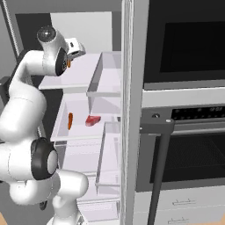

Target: Place one carrot and one steak in each tupperware on the nearby counter, to pack two identical lunches.

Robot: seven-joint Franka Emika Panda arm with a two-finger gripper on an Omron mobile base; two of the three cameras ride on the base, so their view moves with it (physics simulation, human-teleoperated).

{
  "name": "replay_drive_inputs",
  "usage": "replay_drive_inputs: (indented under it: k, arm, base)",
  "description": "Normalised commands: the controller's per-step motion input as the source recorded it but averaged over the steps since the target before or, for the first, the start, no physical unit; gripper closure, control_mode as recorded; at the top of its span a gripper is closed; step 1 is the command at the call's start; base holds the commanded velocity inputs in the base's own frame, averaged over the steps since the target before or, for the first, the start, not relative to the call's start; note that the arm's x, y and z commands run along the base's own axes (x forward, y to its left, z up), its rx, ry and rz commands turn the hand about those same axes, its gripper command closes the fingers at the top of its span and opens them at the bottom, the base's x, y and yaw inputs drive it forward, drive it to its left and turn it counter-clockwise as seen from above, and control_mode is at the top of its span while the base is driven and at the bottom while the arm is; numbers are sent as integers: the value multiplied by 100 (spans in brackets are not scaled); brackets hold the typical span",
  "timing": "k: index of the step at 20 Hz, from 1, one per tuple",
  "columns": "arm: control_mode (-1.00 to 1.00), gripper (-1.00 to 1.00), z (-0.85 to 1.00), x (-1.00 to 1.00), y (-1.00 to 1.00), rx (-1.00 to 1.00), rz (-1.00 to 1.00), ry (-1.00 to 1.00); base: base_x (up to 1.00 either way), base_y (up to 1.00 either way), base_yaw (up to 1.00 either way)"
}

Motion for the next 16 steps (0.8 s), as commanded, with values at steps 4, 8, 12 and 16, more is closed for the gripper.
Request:
replay_drive_inputs:
  k: [4, 8, 12, 16]
  arm:
    - [-100, 100, 49, -100, 0, 11, -21, -65]
    - [-100, 100, 48, -100, -1, 17, -22, -36]
    - [-100, 100, 12, -100, -6, 15, -26, 13]
    - [-100, 100, -25, -100, -4, 3, -17, 42]
  base:
    - [0, 0, 0]
    - [0, 0, 0]
    - [0, 0, 0]
    - [0, 0, 0]
